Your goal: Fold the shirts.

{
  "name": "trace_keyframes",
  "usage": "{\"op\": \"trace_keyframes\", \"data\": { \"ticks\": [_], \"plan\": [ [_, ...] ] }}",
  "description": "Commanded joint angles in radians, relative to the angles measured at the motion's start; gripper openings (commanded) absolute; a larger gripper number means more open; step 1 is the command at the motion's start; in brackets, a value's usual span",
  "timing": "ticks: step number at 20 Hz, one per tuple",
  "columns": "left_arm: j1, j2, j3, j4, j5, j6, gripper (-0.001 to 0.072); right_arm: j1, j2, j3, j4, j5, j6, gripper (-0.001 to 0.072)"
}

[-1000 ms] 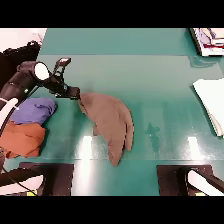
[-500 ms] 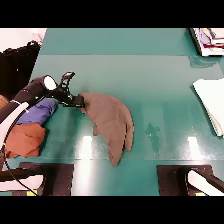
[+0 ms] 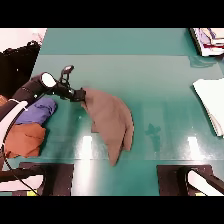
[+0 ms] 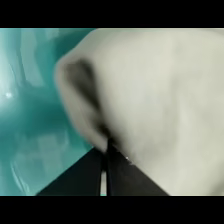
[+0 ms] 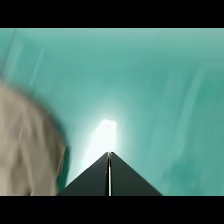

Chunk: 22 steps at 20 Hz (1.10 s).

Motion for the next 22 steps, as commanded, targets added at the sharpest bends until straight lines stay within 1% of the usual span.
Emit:
{"op": "trace_keyframes", "data": {
  "ticks": [1, 2, 3, 5, 7, 9, 10, 11, 13, 14, 15, 16, 17, 18, 20, 22],
  "plan": [
    [0.001, 0.047, 0.095, 0.032, -0.008, 0.016, 0.0026, 0.080, 0.063, -0.327, 0.007, -0.015, 0.000, 0.0113],
    [0.001, 0.055, 0.118, 0.032, -0.010, 0.019, 0.0026, 0.132, 0.083, -0.464, 0.015, -0.058, 0.002, 0.0350],
    [0.000, 0.055, 0.135, 0.032, -0.018, 0.019, 0.0026, 0.198, 0.098, -0.613, 0.051, -0.114, 0.004, 0.0515],
    [0.000, 0.055, 0.141, 0.032, -0.028, 0.019, 0.0026, 0.332, 0.102, -0.863, 0.193, -0.248, 0.003, 0.0519],
    [0.001, 0.054, 0.141, 0.032, -0.036, 0.019, 0.0026, 0.462, 0.076, -1.023, 0.322, -0.386, -0.021, 0.0519],
    [0.000, 0.054, 0.141, 0.032, -0.037, 0.019, 0.0026, 0.575, 0.027, -1.084, 0.418, -0.470, -0.069, 0.0519],
    [0.001, 0.054, 0.141, 0.032, -0.039, 0.019, 0.0026, 0.620, -0.004, -1.087, 0.462, -0.489, -0.097, 0.0519],
    [0.000, 0.054, 0.141, 0.032, -0.038, 0.019, 0.0026, 0.659, -0.043, -1.074, 0.482, -0.500, -0.114, 0.0519],
    [0.001, 0.054, 0.141, 0.032, -0.039, 0.019, 0.0026, 0.711, -0.125, -1.018, 0.465, -0.507, -0.119, 0.0515],
    [0.001, 0.054, 0.141, 0.032, -0.045, 0.019, 0.0026, 0.722, -0.165, -0.984, 0.462, -0.513, -0.136, 0.0425],
    [0.001, 0.054, 0.141, 0.032, -0.056, 0.019, 0.0026, 0.721, -0.198, -0.950, 0.443, -0.517, -0.139, 0.0315],
    [0.001, 0.055, 0.142, 0.034, -0.069, 0.019, 0.0026, 0.718, -0.227, -0.912, 0.410, -0.517, -0.139, 0.0157],
    [0.001, 0.058, 0.142, 0.040, -0.078, 0.019, 0.0025, 0.708, -0.245, -0.876, 0.373, -0.512, -0.138, 0.0062],
    [0.001, 0.071, 0.142, 0.064, -0.083, 0.019, 0.0025, 0.694, -0.252, -0.840, 0.336, -0.502, -0.136, 0.0022],
    [0.001, 0.113, 0.175, 0.150, -0.109, 0.019, 0.0025, 0.639, -0.227, -0.760, 0.230, -0.465, -0.085, 0.0014],
    [0.001, 0.177, 0.245, 0.256, -0.153, 0.019, 0.0025, 0.548, -0.151, -0.658, 0.088, -0.404, -0.024, 0.0014]
  ]
}}
